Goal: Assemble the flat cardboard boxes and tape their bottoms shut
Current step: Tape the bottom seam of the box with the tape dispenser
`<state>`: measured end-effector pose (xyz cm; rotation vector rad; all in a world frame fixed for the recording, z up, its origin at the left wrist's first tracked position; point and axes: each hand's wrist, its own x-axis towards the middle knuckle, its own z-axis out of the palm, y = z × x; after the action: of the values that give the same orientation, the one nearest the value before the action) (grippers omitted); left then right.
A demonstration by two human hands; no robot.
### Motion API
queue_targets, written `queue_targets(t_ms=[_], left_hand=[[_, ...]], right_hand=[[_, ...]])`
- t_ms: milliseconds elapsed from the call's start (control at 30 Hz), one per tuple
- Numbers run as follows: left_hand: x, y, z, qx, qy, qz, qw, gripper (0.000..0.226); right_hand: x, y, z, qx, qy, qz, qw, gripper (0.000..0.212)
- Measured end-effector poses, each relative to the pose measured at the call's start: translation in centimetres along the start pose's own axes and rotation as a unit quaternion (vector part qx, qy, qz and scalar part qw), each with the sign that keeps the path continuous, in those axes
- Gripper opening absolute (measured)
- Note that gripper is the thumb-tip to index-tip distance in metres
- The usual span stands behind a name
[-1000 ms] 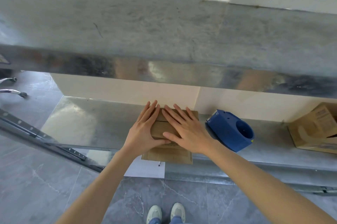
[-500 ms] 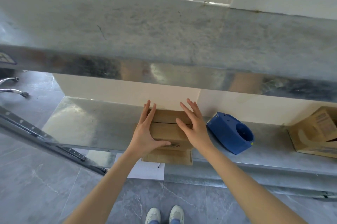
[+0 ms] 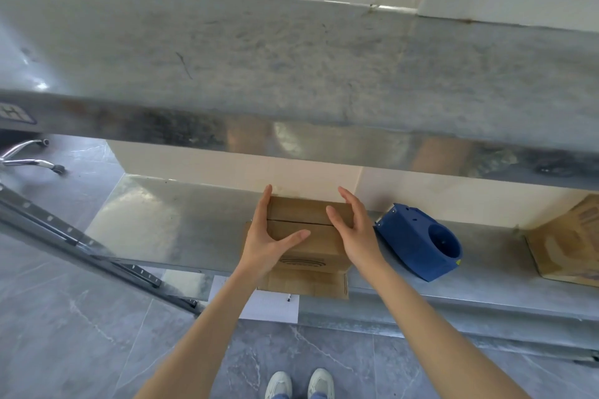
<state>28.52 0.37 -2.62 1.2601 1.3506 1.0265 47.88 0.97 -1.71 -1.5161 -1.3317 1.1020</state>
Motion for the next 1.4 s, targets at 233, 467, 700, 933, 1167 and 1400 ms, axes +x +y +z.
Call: queue_targets(t_ms=[233, 467, 700, 933, 1167, 1400], left_hand=[[0.7, 1.0, -0.9, 0.330, 0.020, 0.192, 0.924, 0.100], [0.7, 1.4, -0.2, 0.439, -0.005, 0.235, 0.867, 0.077], [0.9, 0.7, -0.2, 0.490, -0.032, 0.256, 0.833, 0.073], [0.9, 0.3, -0.3, 0.396, -0.033, 0.223, 0.890, 0.084], [1.0, -0.3, 0.8, 0.189, 0.070, 0.185, 0.962, 0.081], [1.0, -0.2, 0.5, 0.179, 0.051, 0.178, 0.966, 0.073]], right_hand=[[-0.3, -1.2, -0.6, -0.347, 0.049, -0.132, 0.927, 0.054], [0.2, -1.2, -0.4, -0.467, -0.087, -0.196, 0.858, 0.064], [0.8, -0.5, -0.1, -0.521, -0.127, -0.200, 0.820, 0.063], [0.3, -0.3, -0.3, -0.409, -0.079, -0.211, 0.884, 0.061], [0.1, 0.0, 0.0, -0.129, 0.006, -0.119, 0.984, 0.047], [-0.1, -0.9, -0.1, -0.116, -0.008, -0.103, 0.988, 0.049]])
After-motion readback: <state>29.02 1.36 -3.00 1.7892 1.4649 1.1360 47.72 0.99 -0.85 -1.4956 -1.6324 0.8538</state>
